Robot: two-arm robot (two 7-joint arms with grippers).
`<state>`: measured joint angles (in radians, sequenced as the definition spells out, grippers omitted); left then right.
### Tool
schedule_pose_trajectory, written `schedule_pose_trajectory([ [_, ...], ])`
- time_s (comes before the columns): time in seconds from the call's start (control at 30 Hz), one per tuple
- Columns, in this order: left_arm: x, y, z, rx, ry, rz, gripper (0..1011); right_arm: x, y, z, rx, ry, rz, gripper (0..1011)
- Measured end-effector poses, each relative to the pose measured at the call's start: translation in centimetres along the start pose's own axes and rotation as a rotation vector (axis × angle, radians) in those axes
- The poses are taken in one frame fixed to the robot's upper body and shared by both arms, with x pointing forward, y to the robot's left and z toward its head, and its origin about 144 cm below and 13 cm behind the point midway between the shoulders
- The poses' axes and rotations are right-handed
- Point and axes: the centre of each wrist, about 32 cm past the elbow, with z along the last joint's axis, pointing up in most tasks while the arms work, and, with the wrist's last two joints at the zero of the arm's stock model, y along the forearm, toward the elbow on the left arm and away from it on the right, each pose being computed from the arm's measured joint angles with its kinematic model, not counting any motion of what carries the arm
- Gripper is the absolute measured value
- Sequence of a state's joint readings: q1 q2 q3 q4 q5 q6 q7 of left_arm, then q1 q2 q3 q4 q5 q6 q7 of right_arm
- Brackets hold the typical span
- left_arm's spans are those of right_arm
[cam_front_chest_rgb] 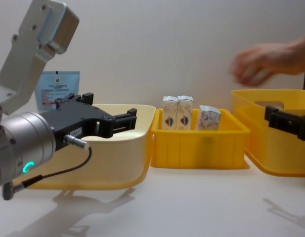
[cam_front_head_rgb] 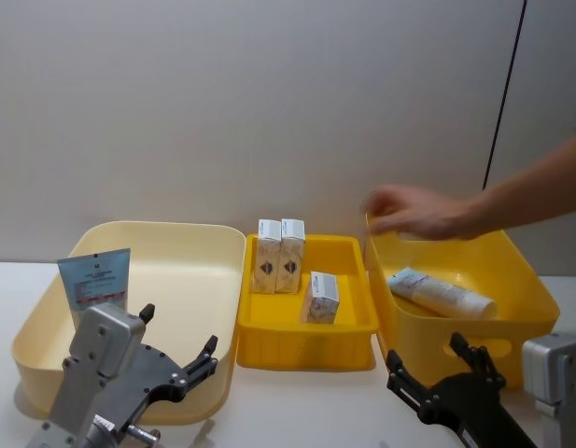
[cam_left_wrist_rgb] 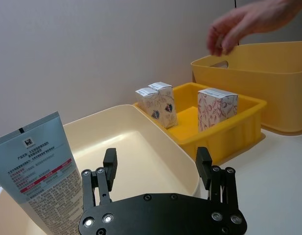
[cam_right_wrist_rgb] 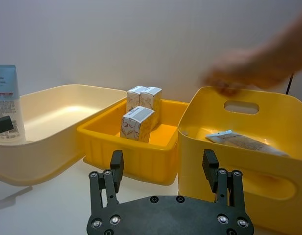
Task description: Bimanual collaborative sorting of washing and personal care products
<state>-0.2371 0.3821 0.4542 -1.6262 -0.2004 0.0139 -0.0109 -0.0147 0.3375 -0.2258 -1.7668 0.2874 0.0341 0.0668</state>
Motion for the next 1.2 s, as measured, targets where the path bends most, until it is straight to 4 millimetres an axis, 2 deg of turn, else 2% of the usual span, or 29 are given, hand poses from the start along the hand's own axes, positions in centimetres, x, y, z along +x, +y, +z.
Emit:
schedule_pose_trajectory([
  [1.2,0.00,0.00,0.00,0.000,0.000,0.000,1001,0.00,0.00,0.00,0.000,0.000,0.000,1001],
])
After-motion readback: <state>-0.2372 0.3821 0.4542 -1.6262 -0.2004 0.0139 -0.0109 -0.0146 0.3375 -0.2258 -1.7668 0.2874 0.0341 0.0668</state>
